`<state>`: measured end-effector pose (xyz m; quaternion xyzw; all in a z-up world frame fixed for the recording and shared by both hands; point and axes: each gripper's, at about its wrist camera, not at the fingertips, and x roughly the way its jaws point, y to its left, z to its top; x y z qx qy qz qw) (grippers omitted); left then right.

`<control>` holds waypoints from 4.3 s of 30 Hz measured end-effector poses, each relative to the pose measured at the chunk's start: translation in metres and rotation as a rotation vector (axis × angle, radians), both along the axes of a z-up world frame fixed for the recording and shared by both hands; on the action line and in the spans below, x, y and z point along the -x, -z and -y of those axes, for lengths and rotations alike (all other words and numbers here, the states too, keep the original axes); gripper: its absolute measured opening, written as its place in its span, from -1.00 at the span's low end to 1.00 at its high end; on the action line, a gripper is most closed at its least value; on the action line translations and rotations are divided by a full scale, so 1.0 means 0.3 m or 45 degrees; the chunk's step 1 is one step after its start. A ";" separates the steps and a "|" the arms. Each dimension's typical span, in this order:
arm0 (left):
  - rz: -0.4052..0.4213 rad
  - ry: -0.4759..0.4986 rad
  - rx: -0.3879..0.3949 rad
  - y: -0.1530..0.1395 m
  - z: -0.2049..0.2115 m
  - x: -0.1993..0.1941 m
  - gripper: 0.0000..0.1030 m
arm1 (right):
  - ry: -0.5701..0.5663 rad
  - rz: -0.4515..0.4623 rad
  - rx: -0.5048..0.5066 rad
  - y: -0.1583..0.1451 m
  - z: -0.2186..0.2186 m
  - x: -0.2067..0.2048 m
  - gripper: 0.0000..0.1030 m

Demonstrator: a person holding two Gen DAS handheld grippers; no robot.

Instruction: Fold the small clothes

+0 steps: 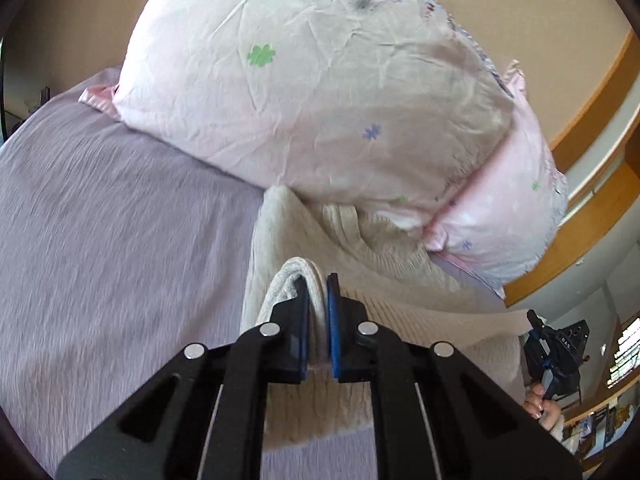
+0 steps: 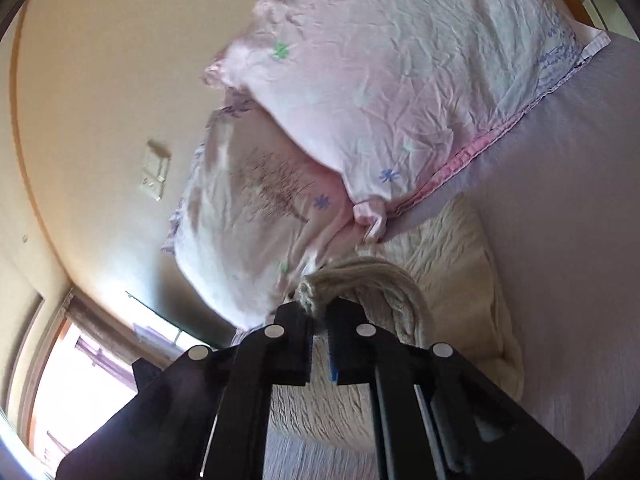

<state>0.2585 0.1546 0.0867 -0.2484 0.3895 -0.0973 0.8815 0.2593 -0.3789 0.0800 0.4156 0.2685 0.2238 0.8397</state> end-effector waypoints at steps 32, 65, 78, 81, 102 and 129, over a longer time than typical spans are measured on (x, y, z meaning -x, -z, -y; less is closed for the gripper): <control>-0.241 0.043 0.114 0.229 0.058 -0.180 0.39 | -0.134 -0.011 0.545 0.037 -0.307 -0.090 0.92; -0.025 0.428 -0.151 -0.123 0.888 -0.124 -0.17 | -0.044 -0.091 0.364 0.021 0.034 -0.098 0.30; -0.076 0.425 -0.196 -0.014 0.779 -0.109 -0.01 | -0.046 -0.300 0.365 0.141 0.068 -0.104 -0.06; -0.017 0.468 -0.194 -0.027 0.819 -0.101 0.06 | -0.052 -0.307 0.445 0.142 0.032 -0.120 -0.04; -0.183 0.431 -0.020 0.106 0.744 -0.182 0.42 | 0.036 -0.368 0.343 0.161 0.137 -0.119 0.76; -0.154 0.240 -0.015 0.151 0.303 -0.025 0.06 | -0.433 -0.308 0.468 0.158 -0.456 -0.175 0.20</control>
